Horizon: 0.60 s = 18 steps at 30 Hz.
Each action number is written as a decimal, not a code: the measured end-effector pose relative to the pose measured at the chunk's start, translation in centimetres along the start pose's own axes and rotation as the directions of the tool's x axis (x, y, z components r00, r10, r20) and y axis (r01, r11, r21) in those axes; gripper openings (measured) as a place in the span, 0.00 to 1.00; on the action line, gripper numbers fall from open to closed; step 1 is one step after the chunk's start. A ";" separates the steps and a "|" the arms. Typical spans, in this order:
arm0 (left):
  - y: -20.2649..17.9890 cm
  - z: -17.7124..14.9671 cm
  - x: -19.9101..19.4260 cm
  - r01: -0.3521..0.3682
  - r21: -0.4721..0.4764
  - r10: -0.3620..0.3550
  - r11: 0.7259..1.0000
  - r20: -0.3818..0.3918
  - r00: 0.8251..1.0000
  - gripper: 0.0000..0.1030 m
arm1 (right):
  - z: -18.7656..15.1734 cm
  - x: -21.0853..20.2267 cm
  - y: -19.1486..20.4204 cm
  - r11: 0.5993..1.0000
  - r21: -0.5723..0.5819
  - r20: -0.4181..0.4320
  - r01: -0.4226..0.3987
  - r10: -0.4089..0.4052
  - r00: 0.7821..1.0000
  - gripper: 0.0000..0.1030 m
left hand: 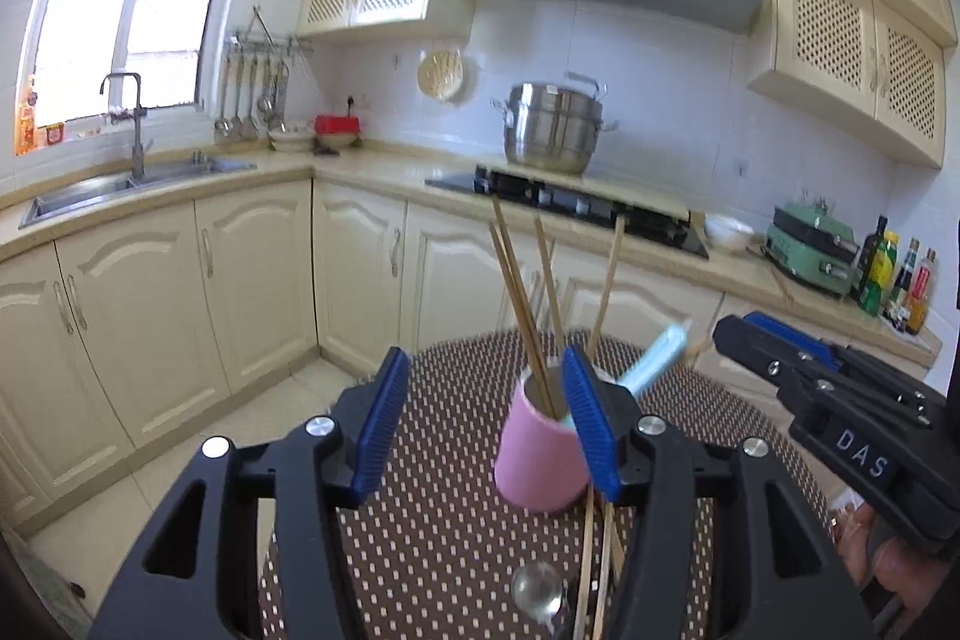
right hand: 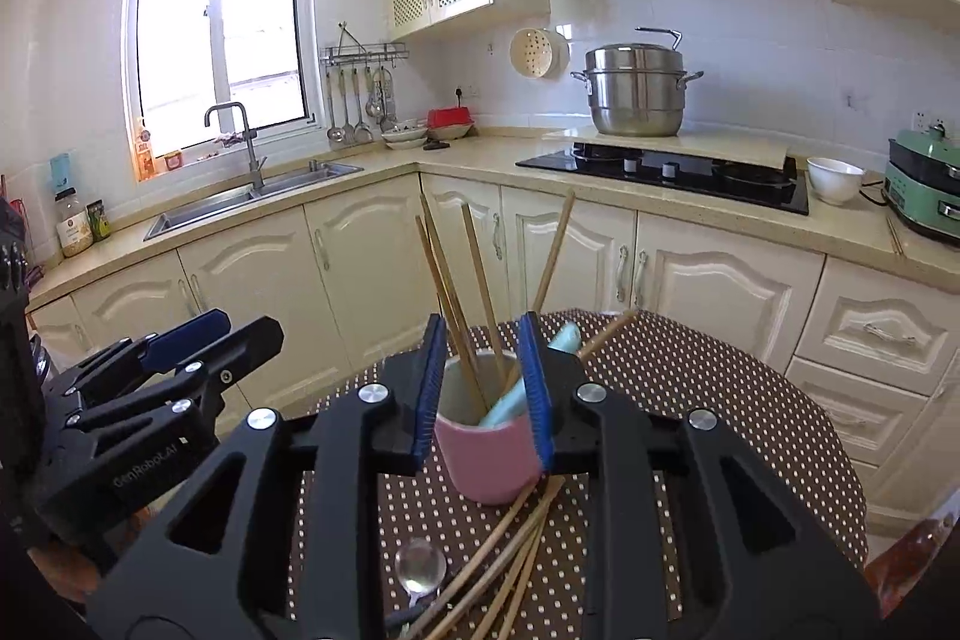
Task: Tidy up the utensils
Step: 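Return to the pile and grasp a chopstick with the left tool while the right tool grasps another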
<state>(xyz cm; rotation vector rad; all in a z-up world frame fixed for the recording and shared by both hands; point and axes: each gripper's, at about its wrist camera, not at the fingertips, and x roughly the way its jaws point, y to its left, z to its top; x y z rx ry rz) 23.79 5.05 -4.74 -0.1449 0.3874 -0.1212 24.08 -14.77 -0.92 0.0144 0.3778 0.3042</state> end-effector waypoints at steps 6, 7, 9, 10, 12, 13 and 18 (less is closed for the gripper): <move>-0.3 -4.4 1.9 0.025 0.030 -0.017 0.999 -0.240 0.971 0.51 | -3.7 -0.1 -1.5 1.000 0.017 -0.104 0.012 -0.010 0.995 0.25; -0.2 -5.1 2.2 0.027 0.031 -0.018 0.999 -0.265 0.964 0.51 | -4.6 0.2 -1.8 1.000 0.022 -0.134 0.017 -0.014 0.991 0.25; -0.4 -6.6 3.1 0.049 0.018 -0.040 0.999 -0.328 0.944 0.51 | -6.1 0.7 -2.5 0.999 0.036 -0.182 0.023 -0.016 0.983 0.25; -0.4 -7.0 3.4 0.063 0.011 -0.055 0.998 -0.354 0.934 0.51 | -6.9 0.9 -2.9 0.999 0.046 -0.205 0.029 -0.019 0.979 0.25; -1.0 -8.2 4.4 0.109 0.006 -0.096 0.994 -0.423 0.901 0.51 | -8.3 1.1 -3.8 0.997 0.070 -0.236 0.036 -0.019 0.972 0.25; -1.3 -8.6 4.8 0.121 0.009 -0.105 0.993 -0.439 0.892 0.51 | -8.9 1.2 -4.2 0.996 0.083 -0.252 0.038 -0.016 0.968 0.25; -2.7 -10.0 7.3 0.163 0.029 -0.123 0.986 -0.530 0.839 0.51 | -10.9 1.1 -5.7 0.991 0.124 -0.292 0.050 -0.012 0.956 0.25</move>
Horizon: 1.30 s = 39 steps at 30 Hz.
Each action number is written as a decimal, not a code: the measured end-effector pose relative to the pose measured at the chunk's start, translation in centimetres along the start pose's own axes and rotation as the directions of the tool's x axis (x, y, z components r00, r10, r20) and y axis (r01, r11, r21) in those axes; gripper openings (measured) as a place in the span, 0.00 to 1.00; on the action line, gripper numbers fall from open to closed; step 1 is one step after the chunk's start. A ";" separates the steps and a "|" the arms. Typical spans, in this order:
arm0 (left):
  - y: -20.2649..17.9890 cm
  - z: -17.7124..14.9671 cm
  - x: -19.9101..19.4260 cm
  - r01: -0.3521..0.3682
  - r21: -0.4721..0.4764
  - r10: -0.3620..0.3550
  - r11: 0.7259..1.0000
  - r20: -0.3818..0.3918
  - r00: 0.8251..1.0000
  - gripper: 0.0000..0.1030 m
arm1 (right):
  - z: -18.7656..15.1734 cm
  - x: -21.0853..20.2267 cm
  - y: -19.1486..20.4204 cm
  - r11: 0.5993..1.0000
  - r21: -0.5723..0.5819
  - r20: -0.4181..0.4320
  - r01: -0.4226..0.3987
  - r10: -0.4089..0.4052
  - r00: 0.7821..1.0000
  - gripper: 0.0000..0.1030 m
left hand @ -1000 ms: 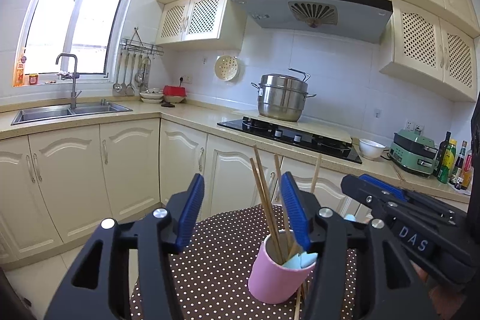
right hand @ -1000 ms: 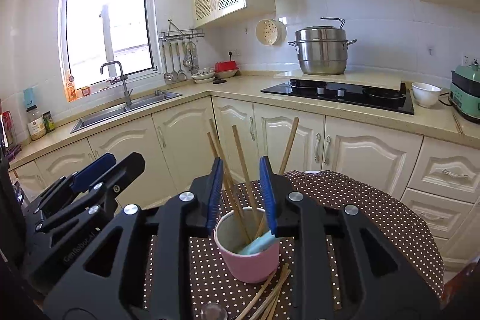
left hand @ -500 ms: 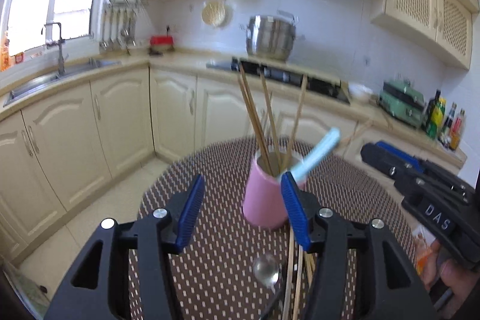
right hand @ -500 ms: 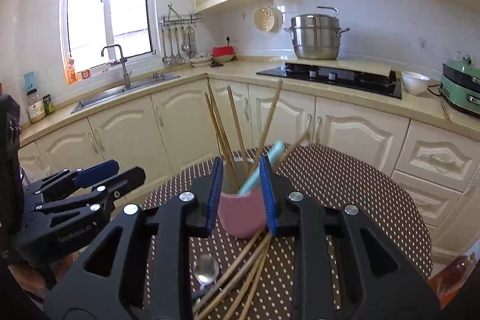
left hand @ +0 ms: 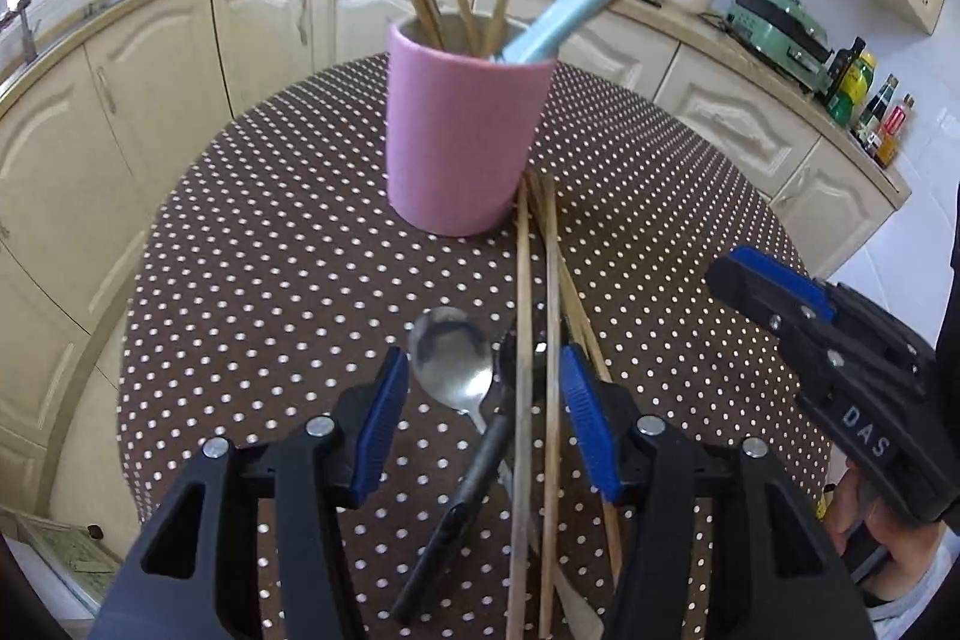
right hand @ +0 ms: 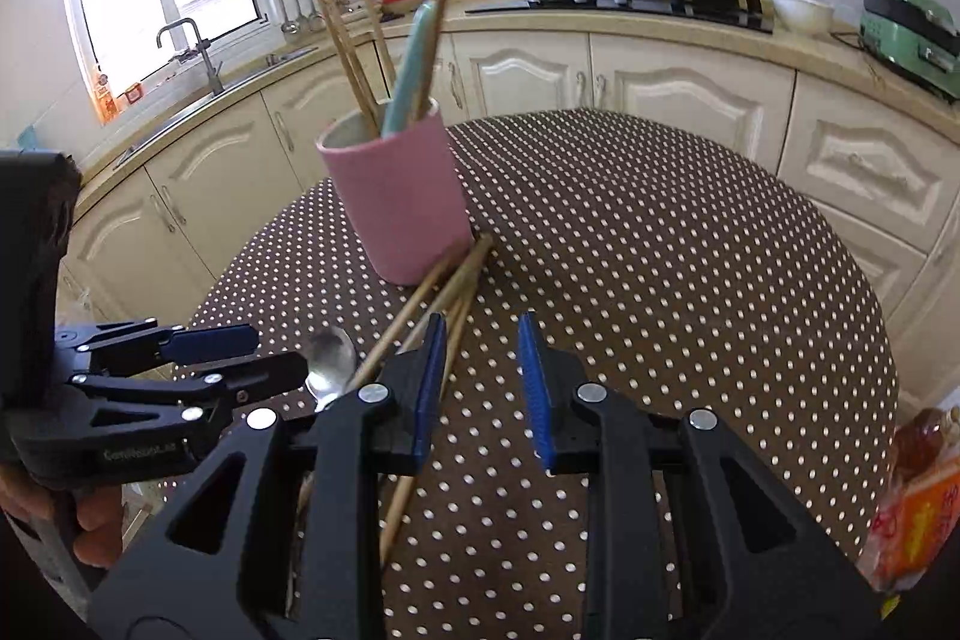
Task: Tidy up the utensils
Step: 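Return to the pile and grasp a chopstick with the left tool while the right tool grasps another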
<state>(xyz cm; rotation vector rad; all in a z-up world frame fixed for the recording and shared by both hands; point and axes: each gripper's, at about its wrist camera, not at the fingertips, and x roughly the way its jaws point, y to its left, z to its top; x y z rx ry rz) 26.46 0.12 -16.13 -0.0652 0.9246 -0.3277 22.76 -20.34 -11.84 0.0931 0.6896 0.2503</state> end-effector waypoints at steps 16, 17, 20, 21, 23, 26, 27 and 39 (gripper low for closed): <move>-2.1 3.8 5.8 -0.012 0.025 0.015 1.000 -0.113 0.993 0.31 | -0.6 2.4 -2.4 0.998 0.060 -0.053 -0.022 0.025 0.998 0.25; -2.2 3.9 6.0 -0.008 0.025 0.011 1.000 -0.118 0.993 0.30 | -0.5 2.5 -2.5 0.998 0.062 -0.056 -0.023 0.027 0.998 0.25; -2.3 4.2 6.8 -0.007 0.019 0.010 1.000 -0.136 0.991 0.26 | -0.4 2.9 -2.7 0.997 0.065 -0.067 -0.031 0.035 0.997 0.25; -2.3 4.3 7.1 -0.005 0.016 0.007 1.000 -0.144 0.990 0.23 | -0.4 3.0 -2.7 0.997 0.066 -0.070 -0.033 0.037 0.997 0.25; -2.6 4.6 7.6 -0.001 0.013 0.003 1.000 -0.143 0.990 0.17 | -0.4 3.2 -2.7 0.997 0.069 -0.080 -0.040 0.045 0.996 0.25; -2.6 5.0 7.8 0.024 -0.005 -0.024 1.000 -0.133 0.991 0.06 | -0.4 3.7 -2.5 0.996 0.077 -0.106 -0.054 0.062 0.992 0.25; -2.7 5.0 7.6 0.024 -0.007 -0.025 1.000 -0.124 0.992 0.06 | -0.4 4.0 -2.5 0.995 0.078 -0.119 -0.057 0.066 0.991 0.25; -0.6 2.2 2.1 0.069 -0.064 -0.071 0.996 -0.034 0.997 0.06 | -0.9 7.2 0.5 0.996 0.023 -0.251 -0.090 0.093 0.963 0.26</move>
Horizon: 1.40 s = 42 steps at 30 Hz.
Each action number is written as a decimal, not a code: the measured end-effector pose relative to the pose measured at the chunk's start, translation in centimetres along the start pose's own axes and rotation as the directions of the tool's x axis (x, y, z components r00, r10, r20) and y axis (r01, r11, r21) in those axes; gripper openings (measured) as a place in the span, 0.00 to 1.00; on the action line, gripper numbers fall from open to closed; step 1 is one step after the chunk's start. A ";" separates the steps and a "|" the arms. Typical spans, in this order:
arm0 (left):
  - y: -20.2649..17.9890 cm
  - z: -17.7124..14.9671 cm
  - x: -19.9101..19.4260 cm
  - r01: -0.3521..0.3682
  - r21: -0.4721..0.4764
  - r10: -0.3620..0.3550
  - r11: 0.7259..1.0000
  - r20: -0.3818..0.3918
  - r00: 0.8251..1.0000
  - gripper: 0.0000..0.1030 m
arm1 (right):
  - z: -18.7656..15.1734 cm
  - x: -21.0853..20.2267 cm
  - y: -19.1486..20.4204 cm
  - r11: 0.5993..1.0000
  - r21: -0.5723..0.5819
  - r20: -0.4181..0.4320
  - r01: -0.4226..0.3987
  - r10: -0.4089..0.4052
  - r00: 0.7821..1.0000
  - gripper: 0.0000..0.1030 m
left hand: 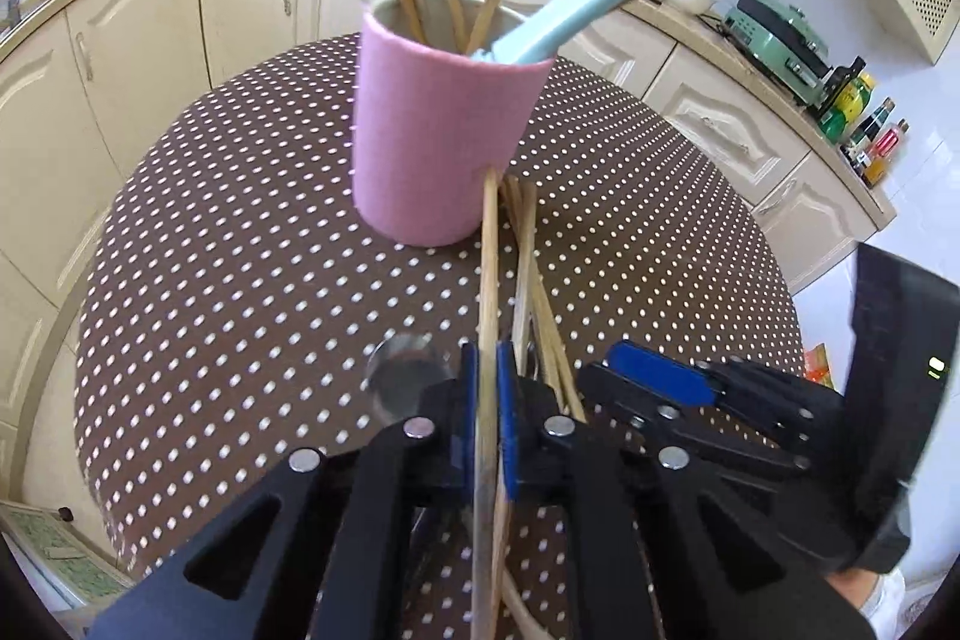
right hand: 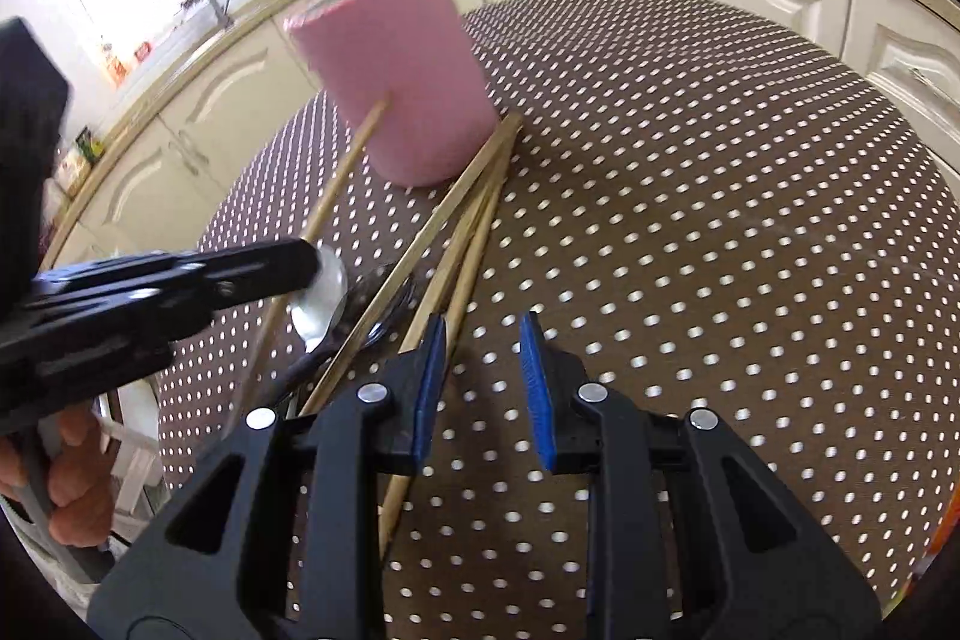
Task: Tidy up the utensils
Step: 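Return to the pile and grasp a chopstick with the left tool while the right tool grasps another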
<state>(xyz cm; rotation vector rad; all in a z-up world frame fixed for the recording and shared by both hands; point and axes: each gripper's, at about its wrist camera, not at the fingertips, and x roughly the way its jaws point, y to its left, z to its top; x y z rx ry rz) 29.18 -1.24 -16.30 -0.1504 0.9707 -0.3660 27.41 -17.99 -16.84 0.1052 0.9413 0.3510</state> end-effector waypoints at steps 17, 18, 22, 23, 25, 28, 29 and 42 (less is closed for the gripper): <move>3.2 -2.2 -1.8 -0.002 -0.047 0.001 0.999 -0.020 1.000 0.07 | 0.6 1.2 1.9 0.976 -0.148 -0.098 0.162 -0.178 0.979 0.20; 2.7 -2.0 -1.3 -0.002 -0.032 0.001 0.999 -0.042 0.999 0.07 | 0.5 1.0 1.4 0.978 -0.140 -0.103 0.157 -0.172 0.980 0.19; 1.6 -1.4 0.7 -0.013 -0.009 0.012 1.000 -0.106 0.994 0.07 | 0.1 0.1 -0.3 0.984 -0.107 -0.116 0.143 -0.155 0.981 0.19; 1.4 -1.3 1.1 -0.007 -0.005 0.006 1.000 -0.114 0.993 0.07 | 0.0 -0.1 -0.7 0.985 -0.102 -0.118 0.139 -0.151 0.982 0.19; 0.9 -1.0 1.7 -0.013 -0.004 0.012 1.000 -0.125 0.992 0.07 | -0.4 -0.6 -1.0 0.987 -0.094 -0.123 0.130 -0.141 0.982 0.19; 0.5 -0.7 2.0 -0.019 0.001 0.019 1.000 -0.135 0.991 0.07 | -0.2 -1.0 -1.4 0.989 -0.086 -0.131 0.117 -0.127 0.983 0.19; 0.4 -0.6 2.2 -0.021 0.000 0.021 1.000 -0.140 0.990 0.07 | -0.4 -1.2 -1.3 0.989 -0.087 -0.133 0.117 -0.128 0.983 0.19; 2.1 -1.6 -1.3 -0.007 -0.060 0.007 0.998 -0.009 1.000 0.05 | 5.7 2.2 -1.2 0.981 -0.134 -0.188 0.138 -0.162 0.969 0.20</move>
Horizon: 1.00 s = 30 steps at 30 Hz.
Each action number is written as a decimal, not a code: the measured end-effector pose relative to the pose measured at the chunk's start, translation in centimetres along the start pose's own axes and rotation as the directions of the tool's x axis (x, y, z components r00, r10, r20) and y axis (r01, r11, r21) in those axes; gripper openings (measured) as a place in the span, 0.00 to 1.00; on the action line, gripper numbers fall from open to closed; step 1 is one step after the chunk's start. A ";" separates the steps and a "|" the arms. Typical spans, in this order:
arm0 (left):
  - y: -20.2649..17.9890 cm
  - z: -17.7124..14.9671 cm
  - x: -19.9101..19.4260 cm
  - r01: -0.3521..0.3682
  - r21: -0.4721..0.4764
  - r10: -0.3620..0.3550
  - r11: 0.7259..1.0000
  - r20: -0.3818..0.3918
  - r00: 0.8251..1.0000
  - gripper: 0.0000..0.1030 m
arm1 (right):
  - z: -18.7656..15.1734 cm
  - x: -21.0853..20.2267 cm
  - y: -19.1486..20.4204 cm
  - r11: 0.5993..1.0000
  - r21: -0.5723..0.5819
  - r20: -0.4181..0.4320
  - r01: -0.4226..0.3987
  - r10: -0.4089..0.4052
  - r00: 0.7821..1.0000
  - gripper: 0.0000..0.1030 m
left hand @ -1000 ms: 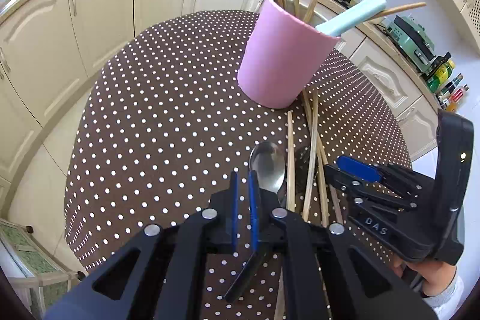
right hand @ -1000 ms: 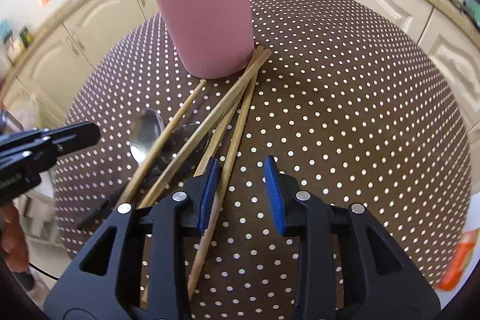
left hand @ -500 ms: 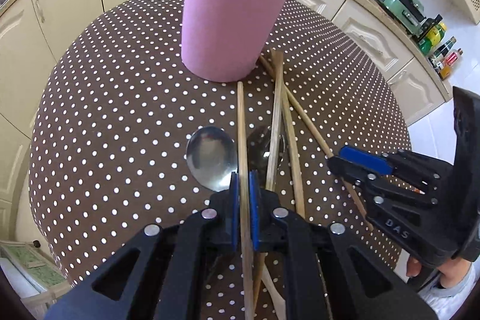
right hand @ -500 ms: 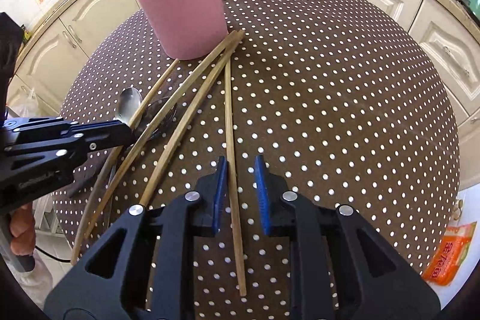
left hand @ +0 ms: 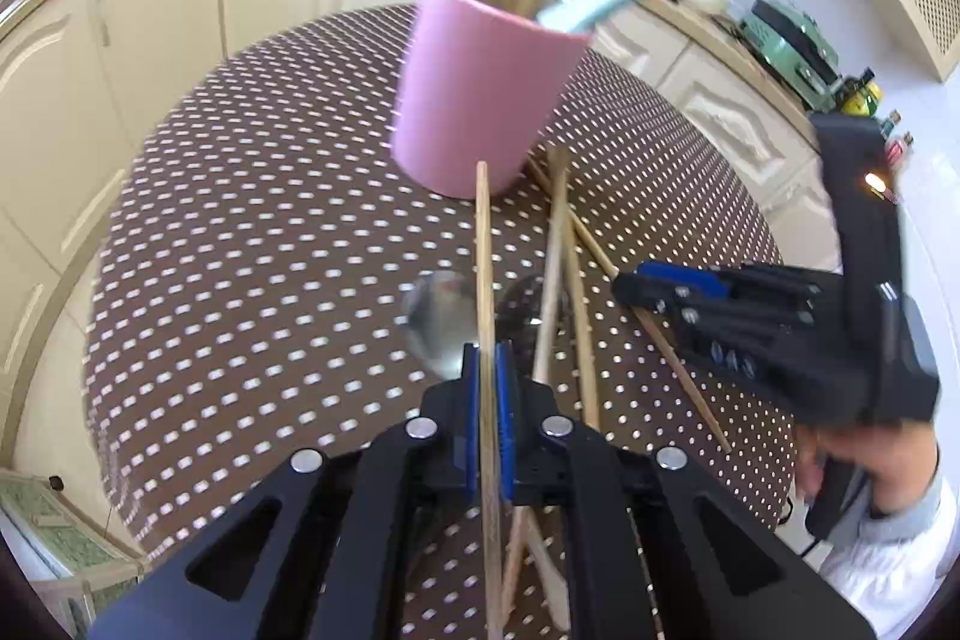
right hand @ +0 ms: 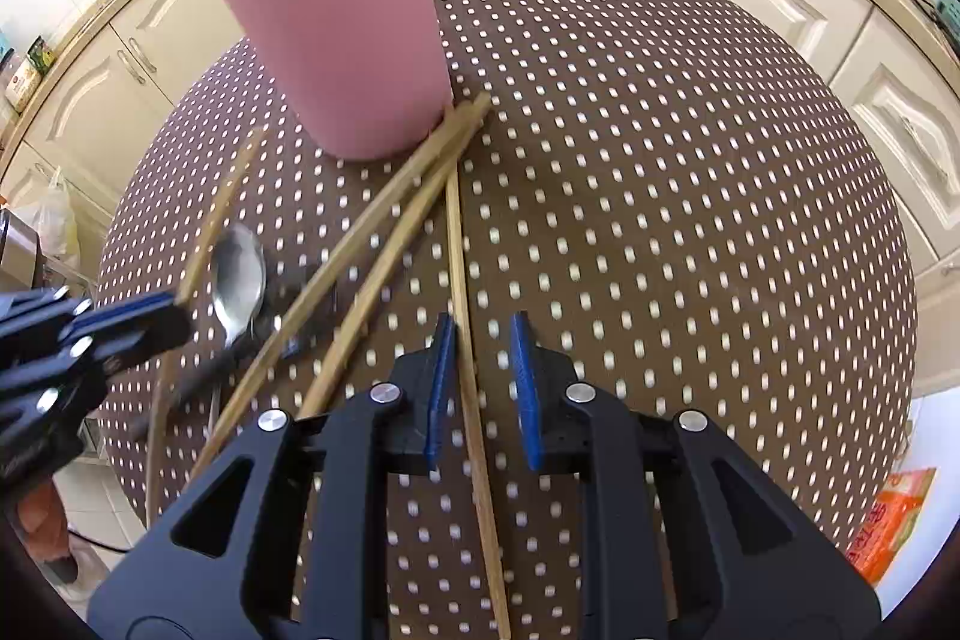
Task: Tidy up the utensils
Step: 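Return to the pile and grasp a chopstick with the left tool while the right tool grasps another, then lift both chopsticks upright and carry them over the pink cup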
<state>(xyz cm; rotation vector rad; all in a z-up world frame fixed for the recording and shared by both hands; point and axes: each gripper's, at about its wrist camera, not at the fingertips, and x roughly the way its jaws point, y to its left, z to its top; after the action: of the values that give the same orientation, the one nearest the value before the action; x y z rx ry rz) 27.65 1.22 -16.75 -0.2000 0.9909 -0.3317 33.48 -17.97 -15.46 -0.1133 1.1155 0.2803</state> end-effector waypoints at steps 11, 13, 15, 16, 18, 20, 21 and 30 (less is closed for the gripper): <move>5.7 1.7 -1.2 -0.097 -0.147 0.103 0.984 0.038 0.994 0.05 | 2.7 1.3 -1.8 0.999 0.020 -0.027 -0.037 0.037 0.999 0.05; 5.9 2.1 -1.2 -0.095 -0.150 0.102 0.984 0.045 0.994 0.05 | 2.2 0.9 -3.0 0.998 0.046 -0.014 -0.037 0.037 0.999 0.05; 6.0 2.4 -1.2 -0.080 -0.147 0.090 0.986 0.061 0.994 0.05 | 1.9 0.3 -3.9 0.998 0.062 0.011 -0.016 0.015 1.000 0.05; 6.1 2.7 -1.2 -0.073 -0.144 0.084 0.987 0.069 0.994 0.05 | 1.6 0.0 -4.2 0.997 0.070 0.028 -0.010 0.009 1.000 0.05; 5.9 3.3 -1.6 -0.056 -0.135 0.070 0.989 0.102 0.992 0.05 | 1.3 -1.0 -4.8 0.996 0.085 0.073 0.020 -0.027 0.997 0.05; 5.3 3.6 -1.9 -0.045 -0.126 0.061 0.991 0.128 0.990 0.05 | 1.2 -1.9 -5.5 0.993 0.101 0.116 0.053 -0.065 0.991 0.05; 5.0 3.8 -2.3 -0.037 -0.117 0.054 0.992 0.148 0.988 0.05 | 1.3 -2.5 -5.8 0.992 0.111 0.141 0.068 -0.084 0.986 0.05; 2.5 5.1 -4.9 -0.003 -0.053 0.017 0.999 0.262 0.965 0.05 | 1.2 -5.9 -4.3 0.968 0.084 0.284 0.235 -0.250 0.926 0.05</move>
<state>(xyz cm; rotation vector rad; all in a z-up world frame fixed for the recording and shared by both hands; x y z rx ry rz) 29.93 5.41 -10.99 -0.2790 0.7386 -0.2618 33.34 -22.83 -9.82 -0.1600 0.8022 0.0442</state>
